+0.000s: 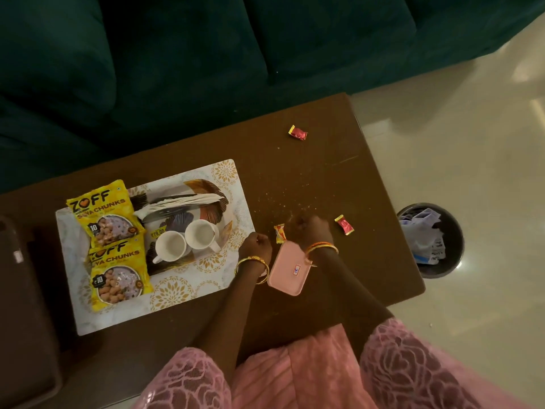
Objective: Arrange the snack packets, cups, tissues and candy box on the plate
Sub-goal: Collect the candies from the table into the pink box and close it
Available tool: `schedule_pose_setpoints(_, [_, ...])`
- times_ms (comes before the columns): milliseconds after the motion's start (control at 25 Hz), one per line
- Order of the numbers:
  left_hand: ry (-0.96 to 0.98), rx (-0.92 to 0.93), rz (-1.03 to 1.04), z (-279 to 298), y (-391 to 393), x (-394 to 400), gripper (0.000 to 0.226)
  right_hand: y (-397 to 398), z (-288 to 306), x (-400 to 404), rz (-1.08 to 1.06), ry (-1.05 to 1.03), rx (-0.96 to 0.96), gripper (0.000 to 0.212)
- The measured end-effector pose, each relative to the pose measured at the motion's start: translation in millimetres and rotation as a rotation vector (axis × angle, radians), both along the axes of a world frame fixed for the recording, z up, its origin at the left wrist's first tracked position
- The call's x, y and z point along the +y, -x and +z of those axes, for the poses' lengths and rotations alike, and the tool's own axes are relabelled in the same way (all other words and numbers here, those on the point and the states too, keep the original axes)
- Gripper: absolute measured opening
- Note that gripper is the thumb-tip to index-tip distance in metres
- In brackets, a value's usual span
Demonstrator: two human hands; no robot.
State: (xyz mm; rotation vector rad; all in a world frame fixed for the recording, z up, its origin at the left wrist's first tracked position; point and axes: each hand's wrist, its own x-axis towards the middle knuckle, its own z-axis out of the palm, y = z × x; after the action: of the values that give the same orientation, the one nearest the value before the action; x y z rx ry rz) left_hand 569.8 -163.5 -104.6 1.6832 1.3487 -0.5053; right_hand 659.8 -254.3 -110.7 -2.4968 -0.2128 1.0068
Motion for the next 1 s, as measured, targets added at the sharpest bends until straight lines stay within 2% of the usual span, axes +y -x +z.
schedule_pose_setpoints(120, [0.001, 0.047, 0.052, -15, -3, 4, 0.032, 11, -17, 31, 0.221, 0.174, 0.009, 0.047])
schedule_pose_setpoints(200, [-0.003, 0.05, 0.084, -22, -2, 6, 0.032, 16, -28, 41, 0.247, 0.209, -0.014, 0.049])
schedule_pose_setpoints(440, [0.015, -0.049, 0.188, -24, -8, 2, 0.027, 6, -32, 40, 0.12, 0.107, 0.014, 0.028])
schedule_pose_setpoints(600, [0.113, -0.143, 0.276, -17, -30, -4, 0.027, -19, -20, 28, -0.166, -0.11, 0.073, 0.018])
schedule_pose_setpoints(680, [0.201, -0.215, 0.333, -9, -43, -9, 0.029, -29, -11, 19, -0.298, -0.204, 0.165, 0.012])
schedule_pose_setpoints(760, [0.317, -0.266, 0.404, 3, -57, -16, 0.032, -34, -5, 8, -0.38, -0.266, 0.286, 0.016])
schedule_pose_setpoints(840, [0.4, -0.265, 0.469, 8, -65, -21, 0.03, -37, 0, -4, -0.396, -0.286, 0.337, 0.016])
schedule_pose_setpoints(1000, [0.396, -0.193, 0.479, 6, -63, -26, 0.027, -56, 3, -36, -0.358, -0.205, 0.198, 0.01])
